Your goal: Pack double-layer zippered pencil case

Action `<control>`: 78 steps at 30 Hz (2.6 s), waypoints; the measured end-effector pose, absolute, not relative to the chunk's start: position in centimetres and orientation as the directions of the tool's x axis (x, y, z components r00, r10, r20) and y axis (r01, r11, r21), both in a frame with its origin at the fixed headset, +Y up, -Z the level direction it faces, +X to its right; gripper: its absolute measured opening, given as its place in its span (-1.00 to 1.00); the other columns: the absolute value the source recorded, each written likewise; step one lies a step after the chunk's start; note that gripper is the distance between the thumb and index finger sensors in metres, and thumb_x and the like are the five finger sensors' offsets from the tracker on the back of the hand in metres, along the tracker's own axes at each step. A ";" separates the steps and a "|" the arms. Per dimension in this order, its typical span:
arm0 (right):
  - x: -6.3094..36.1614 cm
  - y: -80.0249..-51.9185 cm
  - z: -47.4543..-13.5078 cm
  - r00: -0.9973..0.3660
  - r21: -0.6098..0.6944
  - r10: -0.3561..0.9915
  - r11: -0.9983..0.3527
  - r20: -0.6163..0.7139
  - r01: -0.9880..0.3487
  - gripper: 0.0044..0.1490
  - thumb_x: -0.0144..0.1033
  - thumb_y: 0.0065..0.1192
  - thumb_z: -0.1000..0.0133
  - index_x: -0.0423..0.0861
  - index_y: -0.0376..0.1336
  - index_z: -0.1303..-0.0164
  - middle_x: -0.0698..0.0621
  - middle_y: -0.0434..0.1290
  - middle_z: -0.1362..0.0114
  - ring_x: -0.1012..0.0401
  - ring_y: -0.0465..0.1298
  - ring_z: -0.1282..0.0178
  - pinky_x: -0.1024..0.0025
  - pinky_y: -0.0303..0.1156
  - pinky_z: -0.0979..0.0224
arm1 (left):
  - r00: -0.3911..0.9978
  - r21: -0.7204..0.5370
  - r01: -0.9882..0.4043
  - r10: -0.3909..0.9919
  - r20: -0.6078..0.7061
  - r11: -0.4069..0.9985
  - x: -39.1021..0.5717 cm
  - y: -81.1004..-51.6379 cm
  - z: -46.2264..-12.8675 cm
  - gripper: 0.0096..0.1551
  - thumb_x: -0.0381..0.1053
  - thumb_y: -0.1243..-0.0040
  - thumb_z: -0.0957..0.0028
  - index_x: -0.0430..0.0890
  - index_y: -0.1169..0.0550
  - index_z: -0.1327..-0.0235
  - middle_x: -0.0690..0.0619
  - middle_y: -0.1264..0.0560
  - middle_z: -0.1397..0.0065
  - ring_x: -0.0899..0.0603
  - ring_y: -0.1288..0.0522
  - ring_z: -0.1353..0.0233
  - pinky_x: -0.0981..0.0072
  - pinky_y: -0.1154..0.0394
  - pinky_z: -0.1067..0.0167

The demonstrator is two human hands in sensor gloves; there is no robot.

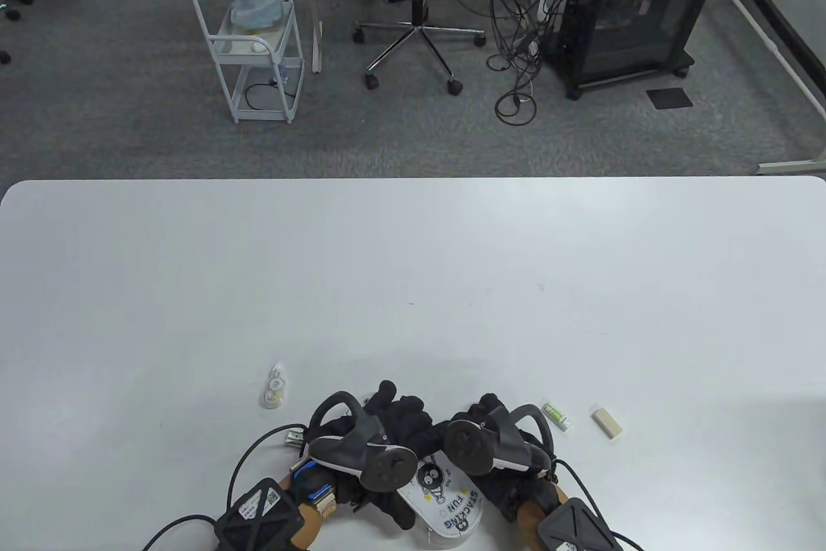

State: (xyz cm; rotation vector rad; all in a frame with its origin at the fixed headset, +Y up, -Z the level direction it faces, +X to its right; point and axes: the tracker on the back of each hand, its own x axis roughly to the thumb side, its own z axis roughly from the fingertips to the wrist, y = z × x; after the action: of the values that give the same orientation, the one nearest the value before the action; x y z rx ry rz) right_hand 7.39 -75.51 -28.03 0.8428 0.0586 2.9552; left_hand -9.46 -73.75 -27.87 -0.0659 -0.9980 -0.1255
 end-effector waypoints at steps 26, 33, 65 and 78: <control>5.6 -75.3 -26.1 -0.972 0.010 0.021 -1.000 0.234 -0.019 -0.43 -0.18 0.21 0.05 -0.29 0.42 0.00 0.00 0.62 0.11 0.00 0.58 -0.04 -0.12 0.18 -0.48 | 0.909 -0.057 -0.004 0.027 0.417 0.998 -13.6 -74.4 -30.5 0.24 0.85 0.17 0.28 0.13 0.00 -0.52 -0.11 -0.30 -0.51 -0.28 -0.43 -0.40 -0.16 -0.35 -0.31; 7.4 -75.5 -26.8 -0.947 0.043 0.214 -0.977 0.239 -0.210 -0.40 -0.06 0.25 0.03 -0.28 0.44 0.04 0.04 0.66 0.12 0.03 0.61 -0.03 -0.08 0.24 -0.45 | 0.902 -0.004 0.019 -0.015 0.431 1.000 -13.1 -74.7 -29.4 0.25 0.81 0.22 0.25 0.03 0.05 -0.51 -0.17 -0.24 -0.53 -0.35 -0.37 -0.44 -0.26 -0.31 -0.33; 12.9 -73.6 -27.8 -0.943 -0.083 0.242 -0.960 0.229 -0.266 -0.39 -0.11 0.22 0.06 -0.20 0.46 -0.07 0.00 0.70 0.02 0.05 0.66 -0.01 -0.05 0.28 -0.43 | 0.866 -0.006 0.006 -0.002 0.500 1.000 -11.7 -74.6 -28.7 0.23 0.79 0.23 0.24 0.00 -0.01 -0.50 -0.19 -0.29 -0.49 -0.34 -0.43 -0.38 -0.18 -0.39 -0.29; 12.1 -73.4 -27.5 -0.783 0.161 0.399 -0.916 0.478 -0.368 -0.38 -0.09 0.24 0.15 -0.12 0.51 -0.02 0.03 0.74 0.10 0.07 0.68 0.02 -0.05 0.29 -0.43 | 0.444 0.125 0.007 -0.115 0.889 0.992 -12.4 -74.3 -28.0 0.24 0.76 0.17 0.46 0.08 0.01 -0.40 -0.11 -0.29 -0.47 -0.30 -0.42 -0.39 -0.20 -0.35 -0.34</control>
State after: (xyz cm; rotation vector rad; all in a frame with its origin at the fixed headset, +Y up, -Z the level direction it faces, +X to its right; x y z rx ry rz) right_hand 12.05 -73.42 -27.51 0.7250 0.0818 2.6333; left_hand -12.43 -74.33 -27.96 0.1081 -1.1086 -0.0756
